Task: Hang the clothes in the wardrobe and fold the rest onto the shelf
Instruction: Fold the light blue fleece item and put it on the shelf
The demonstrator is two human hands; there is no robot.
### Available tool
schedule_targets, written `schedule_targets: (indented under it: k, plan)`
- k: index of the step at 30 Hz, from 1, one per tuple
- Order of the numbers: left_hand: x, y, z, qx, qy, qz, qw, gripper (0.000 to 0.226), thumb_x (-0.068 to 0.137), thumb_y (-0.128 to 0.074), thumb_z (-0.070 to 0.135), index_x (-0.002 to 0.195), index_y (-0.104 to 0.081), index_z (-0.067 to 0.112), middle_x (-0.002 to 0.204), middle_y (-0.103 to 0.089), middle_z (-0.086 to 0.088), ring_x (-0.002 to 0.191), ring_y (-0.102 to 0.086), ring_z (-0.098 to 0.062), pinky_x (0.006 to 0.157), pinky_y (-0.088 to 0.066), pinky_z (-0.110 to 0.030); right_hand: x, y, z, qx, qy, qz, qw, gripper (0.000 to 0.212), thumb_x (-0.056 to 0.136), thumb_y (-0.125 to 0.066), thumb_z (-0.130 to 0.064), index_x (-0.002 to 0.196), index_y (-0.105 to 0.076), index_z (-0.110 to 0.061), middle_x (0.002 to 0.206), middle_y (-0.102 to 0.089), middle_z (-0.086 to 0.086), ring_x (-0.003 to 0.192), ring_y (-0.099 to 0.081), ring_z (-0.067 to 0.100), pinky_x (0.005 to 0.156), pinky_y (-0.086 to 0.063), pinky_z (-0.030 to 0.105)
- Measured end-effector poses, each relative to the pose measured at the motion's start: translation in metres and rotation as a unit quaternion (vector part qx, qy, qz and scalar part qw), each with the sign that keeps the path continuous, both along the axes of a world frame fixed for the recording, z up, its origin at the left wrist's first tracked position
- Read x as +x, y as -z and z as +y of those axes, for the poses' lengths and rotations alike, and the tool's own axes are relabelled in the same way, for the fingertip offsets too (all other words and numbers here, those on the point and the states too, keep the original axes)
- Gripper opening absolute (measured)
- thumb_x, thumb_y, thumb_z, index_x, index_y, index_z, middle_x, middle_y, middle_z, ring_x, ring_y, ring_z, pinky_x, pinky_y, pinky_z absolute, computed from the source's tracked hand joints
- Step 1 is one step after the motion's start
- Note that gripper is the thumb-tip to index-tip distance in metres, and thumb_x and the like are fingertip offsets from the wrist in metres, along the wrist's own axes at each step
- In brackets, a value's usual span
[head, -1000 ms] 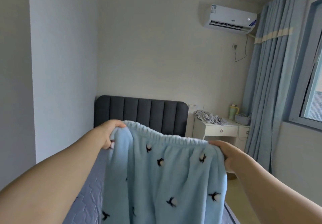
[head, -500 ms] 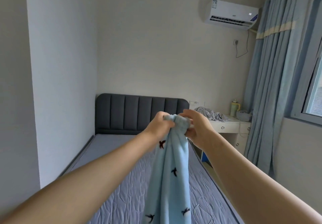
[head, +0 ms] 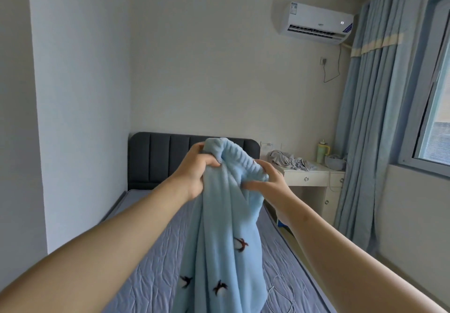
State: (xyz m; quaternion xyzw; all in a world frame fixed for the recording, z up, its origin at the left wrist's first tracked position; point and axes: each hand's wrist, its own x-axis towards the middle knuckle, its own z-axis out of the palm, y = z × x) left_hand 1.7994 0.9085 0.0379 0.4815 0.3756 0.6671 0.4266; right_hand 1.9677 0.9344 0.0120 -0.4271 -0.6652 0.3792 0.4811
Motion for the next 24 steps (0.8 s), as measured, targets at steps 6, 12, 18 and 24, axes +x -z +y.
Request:
schedule_targets:
  k: [6,12,18,24]
  plan:
    - [-0.022,-0.015,-0.004,0.007,0.063,0.056,0.996,0.058,0.078,-0.036,-0.017,0.099,-0.058,0.032,0.092,-0.062,0.001,0.086,-0.059,-0.015,0.071,-0.049,-0.027,0.001,-0.004,0.003,0.016,0.0,0.077,0.997,0.046,0.068,-0.073,0.007,0.099,-0.056,-0.023,0.091,-0.065,0.006,0.081,-0.064,0.02,0.073,-0.057,0.036]
    - [-0.05,-0.028,-0.01,-0.011,0.019,0.275,0.961,0.043,0.082,-0.055,-0.01,0.107,-0.056,0.025,0.094,-0.061,0.002,0.087,-0.057,-0.012,0.062,-0.048,-0.019,0.007,-0.035,0.002,-0.004,-0.036,0.261,0.965,0.046,0.068,-0.058,0.017,0.104,-0.062,-0.012,0.09,-0.07,0.013,0.081,-0.068,0.027,0.077,-0.057,0.041]
    - [-0.058,-0.014,-0.008,-0.195,-0.103,0.382,0.897,0.009,0.085,-0.066,0.018,0.082,-0.062,0.011,0.061,-0.043,-0.003,0.053,-0.034,-0.013,0.045,-0.022,-0.02,-0.003,-0.033,-0.007,-0.049,-0.053,0.131,0.989,0.022,0.073,-0.065,0.012,0.076,-0.064,-0.01,0.071,-0.069,0.007,0.065,-0.067,0.019,0.064,-0.057,0.031]
    - [-0.036,-0.005,-0.009,-0.213,0.009,0.219,0.952,0.016,0.097,-0.047,0.018,0.101,-0.052,0.032,0.084,-0.064,0.0,0.046,-0.064,-0.015,0.042,-0.051,-0.022,0.015,-0.031,-0.012,0.008,-0.019,-0.007,1.0,0.008,0.091,-0.056,-0.008,0.095,-0.061,-0.013,0.108,-0.065,0.022,0.103,-0.063,0.034,0.091,-0.05,0.053]
